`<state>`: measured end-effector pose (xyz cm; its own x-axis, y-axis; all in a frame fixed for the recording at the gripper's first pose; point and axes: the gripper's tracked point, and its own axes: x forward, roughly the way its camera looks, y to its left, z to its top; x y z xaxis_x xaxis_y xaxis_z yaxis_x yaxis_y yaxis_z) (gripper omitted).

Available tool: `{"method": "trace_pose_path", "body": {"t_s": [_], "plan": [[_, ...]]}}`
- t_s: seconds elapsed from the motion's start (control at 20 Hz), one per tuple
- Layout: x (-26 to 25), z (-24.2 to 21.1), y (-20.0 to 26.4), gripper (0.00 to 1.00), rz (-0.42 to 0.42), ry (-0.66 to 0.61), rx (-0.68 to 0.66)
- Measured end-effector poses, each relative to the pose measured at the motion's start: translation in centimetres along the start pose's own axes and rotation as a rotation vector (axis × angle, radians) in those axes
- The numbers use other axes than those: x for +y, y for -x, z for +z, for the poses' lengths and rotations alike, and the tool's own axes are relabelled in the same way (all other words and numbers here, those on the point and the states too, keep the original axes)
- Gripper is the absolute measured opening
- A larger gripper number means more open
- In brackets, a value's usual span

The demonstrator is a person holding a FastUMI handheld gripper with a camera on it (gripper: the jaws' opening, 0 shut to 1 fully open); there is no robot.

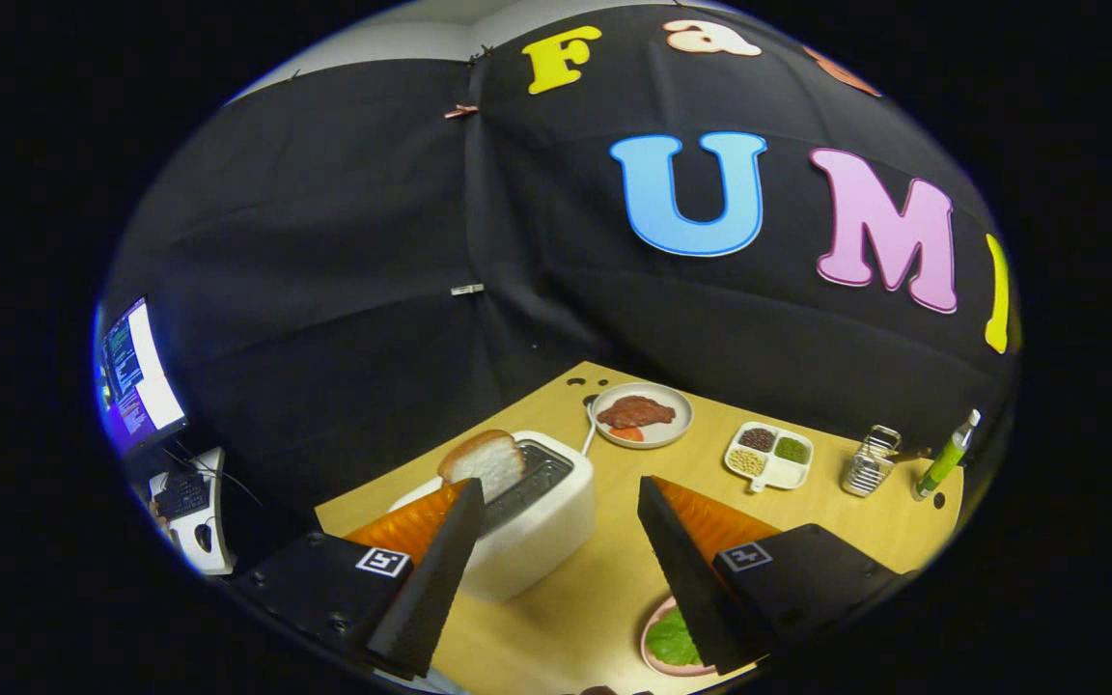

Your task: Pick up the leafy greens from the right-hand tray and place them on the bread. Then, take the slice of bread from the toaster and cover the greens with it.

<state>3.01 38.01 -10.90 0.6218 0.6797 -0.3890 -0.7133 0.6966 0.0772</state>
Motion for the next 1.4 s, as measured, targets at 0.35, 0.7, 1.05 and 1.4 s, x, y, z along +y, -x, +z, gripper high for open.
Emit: {"method": "trace_pose_path", "body": {"t_s": [0.35, 0.7, 1.05, 1.4], "plan": [[5.7, -0.7, -4.7, 0.99, 0.063, -0.014, 0.018], [7.6, -3.0, -9.8, 1.00, 0.030, -0.009, 0.076], [7.7, -5.5, -12.7, 0.99, -0.027, -0.009, 0.137], [7.1, -6.6, -14.7, 0.81, -0.057, 0.030, 0.153]]}}
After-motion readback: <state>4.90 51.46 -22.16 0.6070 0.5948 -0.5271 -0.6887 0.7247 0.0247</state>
